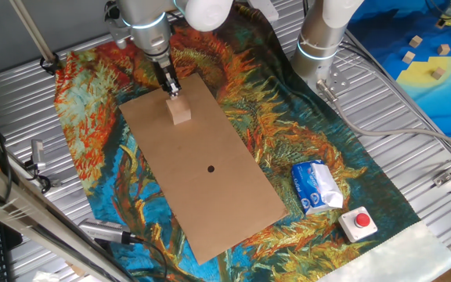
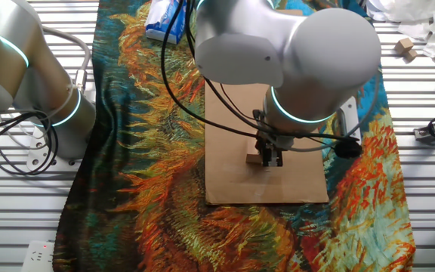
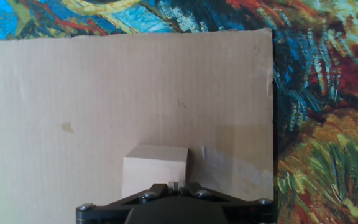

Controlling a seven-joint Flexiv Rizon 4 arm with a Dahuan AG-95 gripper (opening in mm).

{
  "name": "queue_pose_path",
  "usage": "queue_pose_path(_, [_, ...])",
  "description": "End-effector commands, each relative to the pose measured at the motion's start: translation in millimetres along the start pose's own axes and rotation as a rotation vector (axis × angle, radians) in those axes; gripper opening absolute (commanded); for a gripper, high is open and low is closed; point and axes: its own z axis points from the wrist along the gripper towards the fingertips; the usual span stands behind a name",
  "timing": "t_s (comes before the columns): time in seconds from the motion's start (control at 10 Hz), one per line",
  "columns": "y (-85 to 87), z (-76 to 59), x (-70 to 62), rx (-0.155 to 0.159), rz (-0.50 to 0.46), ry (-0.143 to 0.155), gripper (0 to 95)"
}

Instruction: Use the gripper to push the small block from left to right

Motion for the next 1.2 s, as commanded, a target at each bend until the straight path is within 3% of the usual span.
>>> queue_pose_path(0.1, [-0.1, 0.1, 0.1, 0.001, 0.001, 0.0, 0.0])
queue_pose_path(0.3, [-0.1, 0.1, 0.1, 0.001, 0.011, -0.003, 0.0])
queue_pose_path(0.4, [-0.1, 0.1, 0.1, -0.005, 0.007, -0.042, 0.0])
queue_pose_path(0.5, [-0.1, 0.1, 0.1, -0.014, 0.001, -0.054, 0.0])
queue_pose_path(0.6, [-0.1, 0.1, 0.1, -0.077, -0.004, -0.046, 0.0])
queue_pose_path(0.7, [-0.1, 0.1, 0.1, -0.041, -0.003, 0.001, 0.0])
queue_pose_path(0.8, [-0.1, 0.1, 0.1, -0.026, -0.002, 0.006, 0.0])
queue_pose_path(1.2, [-0.1, 0.1, 0.1, -0.033, 0.032, -0.009, 0.0])
